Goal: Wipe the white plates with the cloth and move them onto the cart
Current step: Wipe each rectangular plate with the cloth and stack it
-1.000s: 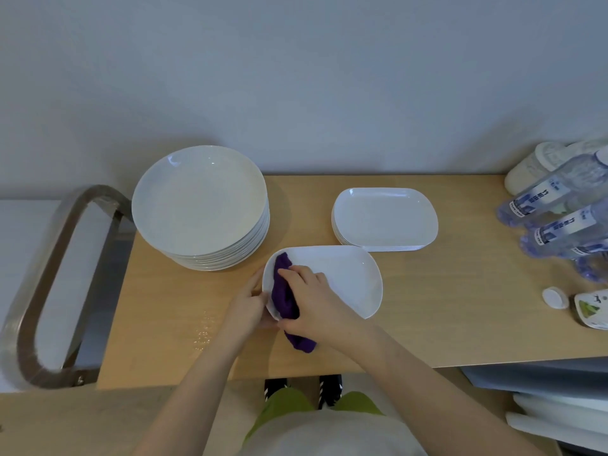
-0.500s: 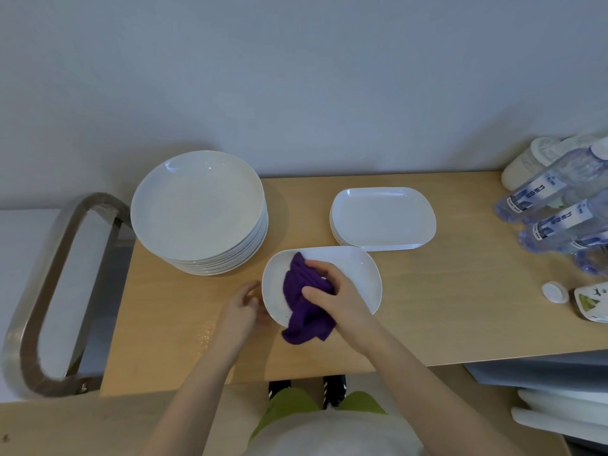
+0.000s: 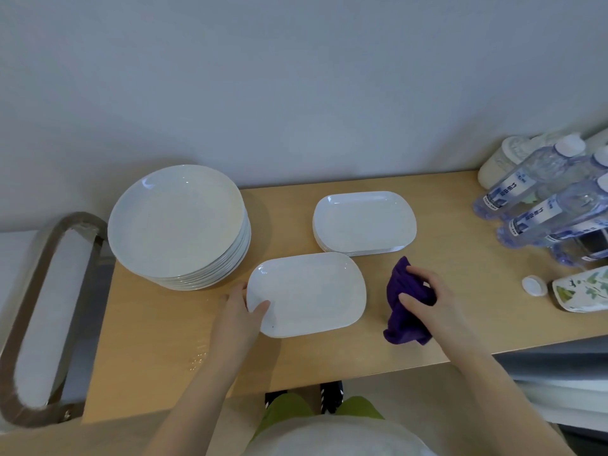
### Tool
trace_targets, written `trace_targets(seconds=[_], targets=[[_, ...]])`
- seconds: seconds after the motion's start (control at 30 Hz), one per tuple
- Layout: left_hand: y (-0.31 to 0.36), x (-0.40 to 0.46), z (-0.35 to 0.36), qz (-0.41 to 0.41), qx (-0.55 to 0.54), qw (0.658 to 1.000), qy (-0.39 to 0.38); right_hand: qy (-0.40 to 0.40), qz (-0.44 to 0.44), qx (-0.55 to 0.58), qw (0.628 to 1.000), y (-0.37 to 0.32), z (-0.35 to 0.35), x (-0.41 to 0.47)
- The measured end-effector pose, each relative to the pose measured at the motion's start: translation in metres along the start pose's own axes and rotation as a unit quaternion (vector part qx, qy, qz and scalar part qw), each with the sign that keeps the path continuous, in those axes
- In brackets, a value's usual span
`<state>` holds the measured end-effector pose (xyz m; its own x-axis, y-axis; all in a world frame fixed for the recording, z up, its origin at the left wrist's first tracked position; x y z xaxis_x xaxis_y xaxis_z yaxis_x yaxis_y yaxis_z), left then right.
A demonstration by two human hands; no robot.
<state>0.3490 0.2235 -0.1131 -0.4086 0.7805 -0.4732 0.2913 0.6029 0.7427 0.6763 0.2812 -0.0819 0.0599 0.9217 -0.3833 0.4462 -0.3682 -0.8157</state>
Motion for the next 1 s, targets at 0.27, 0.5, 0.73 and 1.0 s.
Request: trace_targets(seconds=[0.27, 0.5, 0.73, 1.0], targets=[[0.011, -0.012, -0.001, 0.008, 0.111, 0.993, 0.039, 0.000, -0.030, -0.326, 0.945, 0.011, 0.024, 0.013], [0.080, -0.009, 0.022, 0.181, 0.177, 0.964, 0.080, 0.036, -0.033, -0.417, 0.908, -0.021, 0.013, 0.033], [0.165, 0.040, 0.084, 0.228, 0.270, 0.935, 0.039, 0.093, -0.042, -0.396, 0.913, -0.065, -0.007, 0.095], [0.175, 0.074, 0.113, 0.149, 0.359, 0.920, 0.047, 0.062, 0.012, -0.415, 0.908, -0.052, -0.002, 0.140]])
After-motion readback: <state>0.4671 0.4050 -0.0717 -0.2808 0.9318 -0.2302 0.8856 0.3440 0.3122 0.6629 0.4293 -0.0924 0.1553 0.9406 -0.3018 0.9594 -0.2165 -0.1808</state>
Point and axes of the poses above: each hand's wrist, its own x-axis towards the middle knuckle, its own z-axis out of the palm, y = z × x, the point moved 4 cm from there along x, towards the middle knuckle, and after that the axes turned 7 degrees about -x, right-handed, at the moved point
